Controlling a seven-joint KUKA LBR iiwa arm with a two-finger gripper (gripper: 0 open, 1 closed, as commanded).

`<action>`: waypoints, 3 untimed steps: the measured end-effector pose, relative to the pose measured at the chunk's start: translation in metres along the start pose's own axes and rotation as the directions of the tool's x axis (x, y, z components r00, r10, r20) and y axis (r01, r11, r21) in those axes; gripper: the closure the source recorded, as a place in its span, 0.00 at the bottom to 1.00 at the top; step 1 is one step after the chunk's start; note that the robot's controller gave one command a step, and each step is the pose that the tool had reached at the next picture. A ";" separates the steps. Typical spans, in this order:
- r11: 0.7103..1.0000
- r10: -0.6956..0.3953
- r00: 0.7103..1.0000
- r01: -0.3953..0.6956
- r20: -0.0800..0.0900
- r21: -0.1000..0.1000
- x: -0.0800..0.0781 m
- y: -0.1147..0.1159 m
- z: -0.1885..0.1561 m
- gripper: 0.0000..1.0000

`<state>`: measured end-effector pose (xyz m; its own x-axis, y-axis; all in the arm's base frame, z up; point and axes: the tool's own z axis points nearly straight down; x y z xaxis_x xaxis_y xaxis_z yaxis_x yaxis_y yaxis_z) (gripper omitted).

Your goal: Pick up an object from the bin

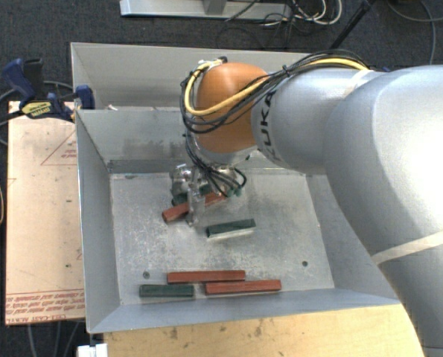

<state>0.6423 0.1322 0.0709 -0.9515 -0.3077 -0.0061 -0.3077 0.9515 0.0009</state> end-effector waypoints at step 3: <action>1.000 0.001 1.000 -0.001 0.007 0.001 -0.006 0.001 -0.132 1.00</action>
Offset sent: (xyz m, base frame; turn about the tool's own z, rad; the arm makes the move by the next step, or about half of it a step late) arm 0.0000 -0.0001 0.0026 0.0000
